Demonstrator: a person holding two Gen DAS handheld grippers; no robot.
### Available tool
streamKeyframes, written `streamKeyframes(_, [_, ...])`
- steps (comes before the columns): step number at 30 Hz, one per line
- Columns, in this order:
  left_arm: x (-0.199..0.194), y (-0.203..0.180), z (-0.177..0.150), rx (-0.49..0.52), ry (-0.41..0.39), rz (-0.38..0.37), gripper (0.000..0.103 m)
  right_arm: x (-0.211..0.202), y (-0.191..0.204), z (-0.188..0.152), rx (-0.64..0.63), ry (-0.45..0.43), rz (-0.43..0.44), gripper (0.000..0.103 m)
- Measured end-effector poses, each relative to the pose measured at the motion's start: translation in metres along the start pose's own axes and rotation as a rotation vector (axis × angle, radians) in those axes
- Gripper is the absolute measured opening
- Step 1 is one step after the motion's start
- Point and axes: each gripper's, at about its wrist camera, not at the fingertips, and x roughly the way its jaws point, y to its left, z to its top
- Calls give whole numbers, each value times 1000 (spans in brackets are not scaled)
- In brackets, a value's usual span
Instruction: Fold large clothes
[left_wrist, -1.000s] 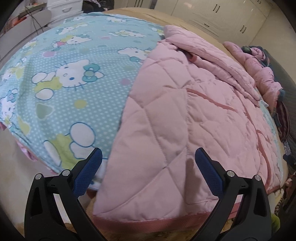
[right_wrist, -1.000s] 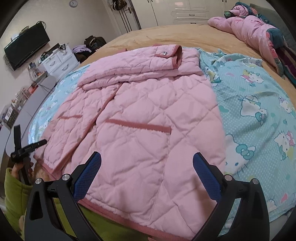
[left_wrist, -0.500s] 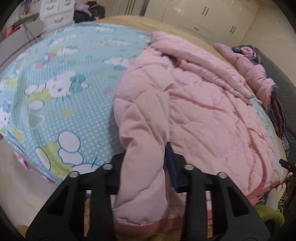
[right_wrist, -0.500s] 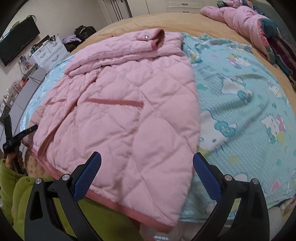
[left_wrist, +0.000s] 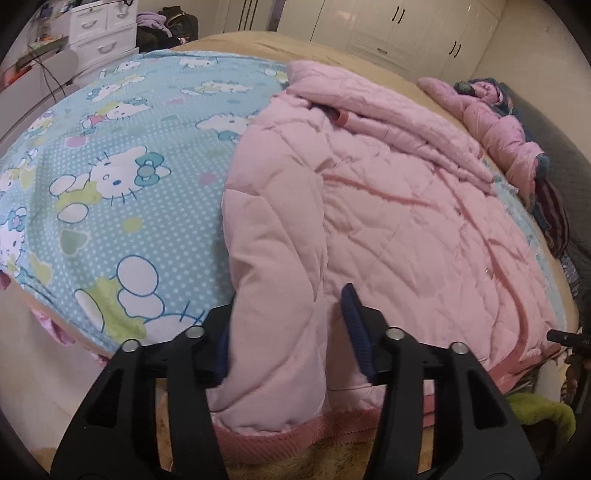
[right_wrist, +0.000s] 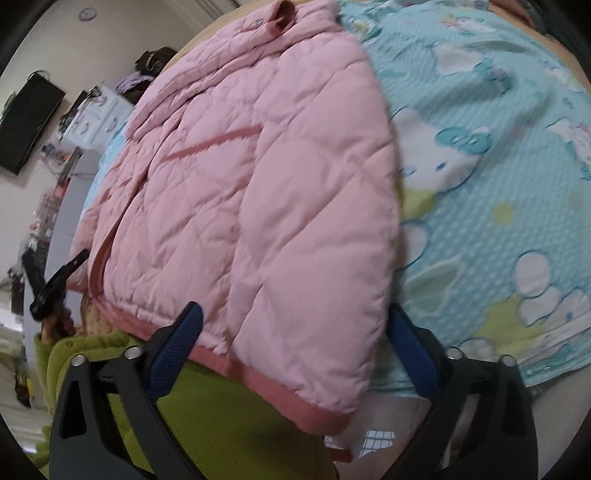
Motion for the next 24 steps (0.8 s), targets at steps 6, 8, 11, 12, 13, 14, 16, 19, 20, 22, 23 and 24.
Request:
streamKeyframes(6, [7,2,-9,-3,32,23,72,-18,10,-7,-90,-81,29,33])
streamKeyframes(8, [8,2,-9,-7,31,26,72,-36,23,-4,-162,-164,53,22])
streamKeyframes(11, [8,1,-9,-3,25,44,55,-58,33,6,-193,-270,106,18])
streamKeyframes(12, [7,-2,-9,6,14,52,40,-66,34,12,-195,-303,123,17])
streamKeyframes(13, [5,-5,-8,17,1,57,33,-75,35,19,-193,-342,142,17])
streamKeyframes(14, [4,-6,-7,25,-6,57,24,-83,34,25,-188,-376,165,17])
streamKeyframes(16, [-2,-10,-4,33,-34,60,16,-93,34,37,-187,-419,195,16])
streamKeyframes(19, [-15,-16,5,25,-87,34,11,-100,35,51,-195,-462,215,16])
streamKeyframes(20, [-21,-19,9,28,-107,28,11,-101,35,54,-198,-470,214,16])
streamKeyframes(22, [-33,-26,20,30,-149,11,10,-104,37,62,-198,-486,217,16])
streamKeyframes(23, [-40,-29,26,33,-171,4,10,-104,37,62,-196,-495,218,16])
streamKeyframes(24, [-43,-33,31,36,-184,-1,10,-105,37,65,-193,-501,219,16])
